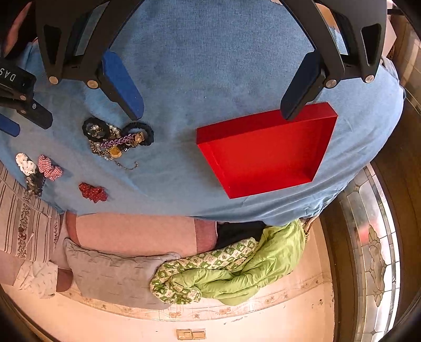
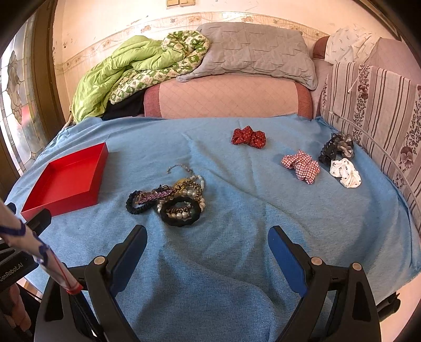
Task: Organize jewelry
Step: 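Move both grippers toward the heap of jewelry on the blanket, then close the left gripper on the black beaded bracelet in the heap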
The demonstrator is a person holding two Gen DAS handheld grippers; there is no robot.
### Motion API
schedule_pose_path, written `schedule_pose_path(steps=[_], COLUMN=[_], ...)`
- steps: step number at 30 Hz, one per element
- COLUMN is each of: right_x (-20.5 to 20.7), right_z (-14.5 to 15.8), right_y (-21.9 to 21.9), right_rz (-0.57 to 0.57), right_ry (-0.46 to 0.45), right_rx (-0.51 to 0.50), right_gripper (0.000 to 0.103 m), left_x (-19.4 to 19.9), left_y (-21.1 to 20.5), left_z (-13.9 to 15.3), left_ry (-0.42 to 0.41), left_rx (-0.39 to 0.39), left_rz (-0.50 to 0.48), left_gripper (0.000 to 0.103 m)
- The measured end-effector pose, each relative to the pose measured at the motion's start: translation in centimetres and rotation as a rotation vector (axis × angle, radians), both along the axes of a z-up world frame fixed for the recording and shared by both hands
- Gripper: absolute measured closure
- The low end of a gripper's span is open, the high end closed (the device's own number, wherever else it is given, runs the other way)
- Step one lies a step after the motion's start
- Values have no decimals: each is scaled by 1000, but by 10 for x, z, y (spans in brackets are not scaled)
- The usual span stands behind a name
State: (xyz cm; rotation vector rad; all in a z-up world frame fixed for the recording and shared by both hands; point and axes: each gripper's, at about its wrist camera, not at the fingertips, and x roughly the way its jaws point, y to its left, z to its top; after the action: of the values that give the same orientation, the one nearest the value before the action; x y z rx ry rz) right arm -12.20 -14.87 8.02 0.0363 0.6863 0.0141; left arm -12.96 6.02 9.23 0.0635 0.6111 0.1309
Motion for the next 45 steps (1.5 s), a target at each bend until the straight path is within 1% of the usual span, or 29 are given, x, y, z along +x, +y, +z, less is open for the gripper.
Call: schedule_pose_path(steps=[12, 15, 20, 23, 26, 27, 28, 29, 31, 32, 33, 35, 36, 37, 38, 39, 40, 41, 45], right_x=[1, 1, 6, 11, 20, 23, 25, 29, 35, 38, 42, 49, 53, 58, 63, 69, 74, 80, 99], right_z=[-1, -1, -4, -5, -5, -6, -7, -8, -9, -9, -10, -13, -15, -17, -19, -22, -24, -26, -29], right_y=[1, 0, -8, -12, -13, -13, -13, -13, -14, -15, -16, -18, -19, -21, -23, -26, -27, -30, -36], right_rz=[7, 13, 36, 43, 61, 67, 73, 78, 85, 89, 92, 94, 96, 98, 102, 101, 100, 98, 84], right_ry=[1, 3, 20, 29, 39, 45, 51, 60, 74, 79, 89, 108, 121, 133, 153, 173, 185, 204, 236], right_rx=[-4, 11, 71, 92, 103, 108, 112, 113, 113, 119, 127, 141, 153, 163, 188, 217, 234, 254, 295], right_gripper=[8, 8, 8, 9, 15, 20, 24, 27, 33, 35, 39, 42, 46, 51, 52, 53, 56, 57, 56], left_x=[2, 5, 22, 39, 58, 63, 69, 73, 82, 84, 88, 94, 96, 99, 102, 105, 109, 113, 133], left_y=[1, 4, 19, 24, 17, 12, 8, 3, -7, -10, -14, -19, -21, -24, -25, -26, -28, -30, -39], left_z=[-2, -2, -1, -3, -8, -10, -13, -15, -20, -22, -23, -26, -28, -30, -32, -34, -36, -37, -42], left_ry=[8, 15, 51, 88, 130, 144, 158, 169, 195, 203, 212, 222, 229, 241, 249, 264, 276, 282, 315], left_rx=[-1, -14, -80, -117, -109, -107, -106, -106, -111, -115, -122, -130, -130, -134, -138, -147, -154, -158, -138], left_rz=[-2, -7, -55, -91, -142, -167, -189, -206, -244, -252, -266, -285, -294, -307, -312, -319, -328, -335, -359], left_gripper=[0, 0, 0, 0, 0, 0, 1, 2, 9, 10, 12, 19, 21, 26, 32, 34, 35, 37, 42])
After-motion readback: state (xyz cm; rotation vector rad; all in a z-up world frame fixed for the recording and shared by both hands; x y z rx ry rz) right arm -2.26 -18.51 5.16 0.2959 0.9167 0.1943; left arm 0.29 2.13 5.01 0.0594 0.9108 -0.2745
